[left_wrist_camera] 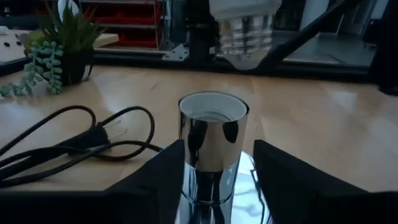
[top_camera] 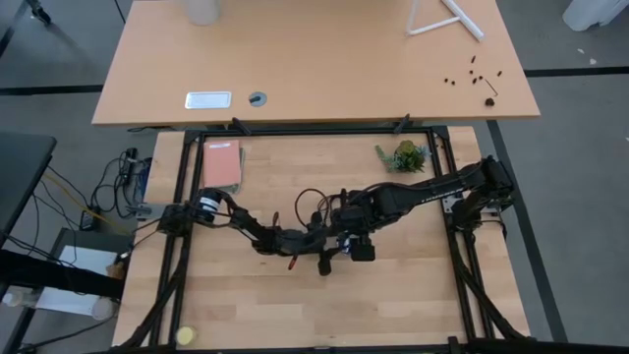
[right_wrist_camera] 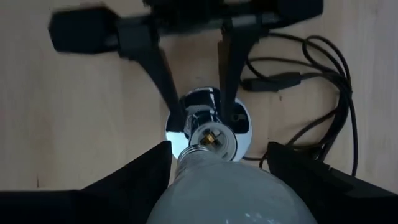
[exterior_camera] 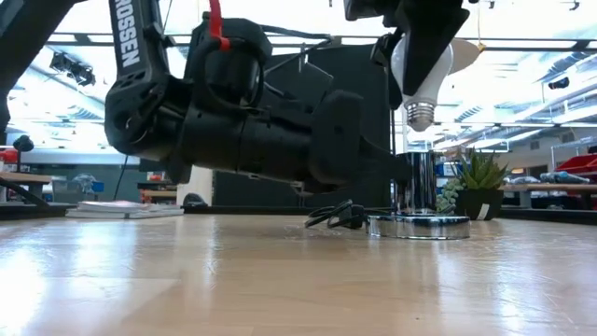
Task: Screw lightbulb
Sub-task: Insert the white lightbulb into the silver lamp
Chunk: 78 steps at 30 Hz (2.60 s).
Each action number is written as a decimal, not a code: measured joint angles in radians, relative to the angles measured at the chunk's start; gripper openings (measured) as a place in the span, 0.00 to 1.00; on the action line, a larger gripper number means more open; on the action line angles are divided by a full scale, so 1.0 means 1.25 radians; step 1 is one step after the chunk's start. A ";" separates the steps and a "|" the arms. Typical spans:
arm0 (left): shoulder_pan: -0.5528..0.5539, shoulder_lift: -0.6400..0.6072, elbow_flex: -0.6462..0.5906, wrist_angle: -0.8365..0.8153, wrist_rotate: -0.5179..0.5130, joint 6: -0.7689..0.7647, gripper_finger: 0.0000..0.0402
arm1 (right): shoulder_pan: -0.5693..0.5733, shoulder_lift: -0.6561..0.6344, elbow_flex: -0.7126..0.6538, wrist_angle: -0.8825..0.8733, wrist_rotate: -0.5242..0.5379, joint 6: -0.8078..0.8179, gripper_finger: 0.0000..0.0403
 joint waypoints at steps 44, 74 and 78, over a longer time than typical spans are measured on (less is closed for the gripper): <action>0.005 0.085 0.166 -0.145 0.080 0.024 0.49 | 0.007 0.002 -0.068 0.067 -0.065 -0.309 0.66; 0.020 0.085 0.165 -0.082 0.167 0.067 0.49 | 0.061 0.002 -0.088 0.118 -0.076 -0.508 0.67; 0.016 0.089 0.164 -0.073 0.167 0.073 0.49 | 0.069 0.002 -0.110 0.131 -0.051 -0.508 0.65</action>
